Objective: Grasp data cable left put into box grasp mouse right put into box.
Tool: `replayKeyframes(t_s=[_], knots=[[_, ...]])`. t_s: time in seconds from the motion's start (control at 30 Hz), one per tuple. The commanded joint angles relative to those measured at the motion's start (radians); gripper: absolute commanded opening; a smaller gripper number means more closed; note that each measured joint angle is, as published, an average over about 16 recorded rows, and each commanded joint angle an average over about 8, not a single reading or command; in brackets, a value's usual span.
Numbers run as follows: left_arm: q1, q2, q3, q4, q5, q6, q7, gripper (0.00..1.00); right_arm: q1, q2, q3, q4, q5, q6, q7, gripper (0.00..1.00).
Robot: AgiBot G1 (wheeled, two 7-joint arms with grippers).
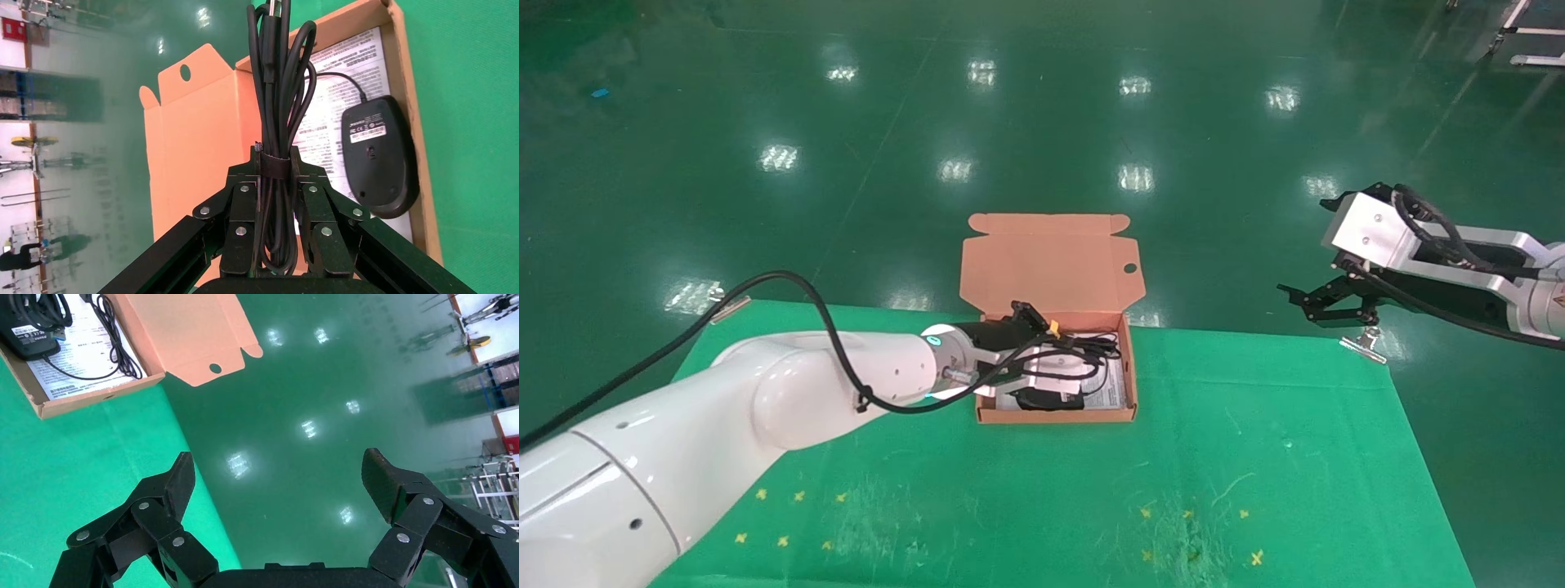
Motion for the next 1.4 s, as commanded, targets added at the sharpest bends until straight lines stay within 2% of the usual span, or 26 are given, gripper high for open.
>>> replayKeyframes(t_s=[0.03,0.43,0.77,0.93,1.4], knots=[[-0.003,0.001,0.007,0.002,-0.01,0.0,-0.002,1.0,0.0,0.005,-0.002,0.009,-0.006,0.003,0.005,1.0],[-0.026,-0.051,-0.013,-0.037,-0.005,0.002,-0.038,1.0,0.018,-0.017,0.007,-0.006,-0.009,0.015,-0.009,1.0],[-0.096,-0.077,-0.048,-0.026,0.033,-0.058,-0.111,1.0,0.13,-0.079,0.007,0.016,-0.124,0.007,-0.116,1.0],[-0.069,-0.115,-0.102,-0.055,-0.028,-0.001,-0.123,1.0,0.11,-0.084,0.048,0.027,-0.092,-0.047,-0.124,1.0],[0.075,-0.294,-0.337,-0.198,-0.319,0.285,-0.148,1.0,-0.069,-0.069,0.25,0.042,0.148,-0.279,-0.113,1.0]])
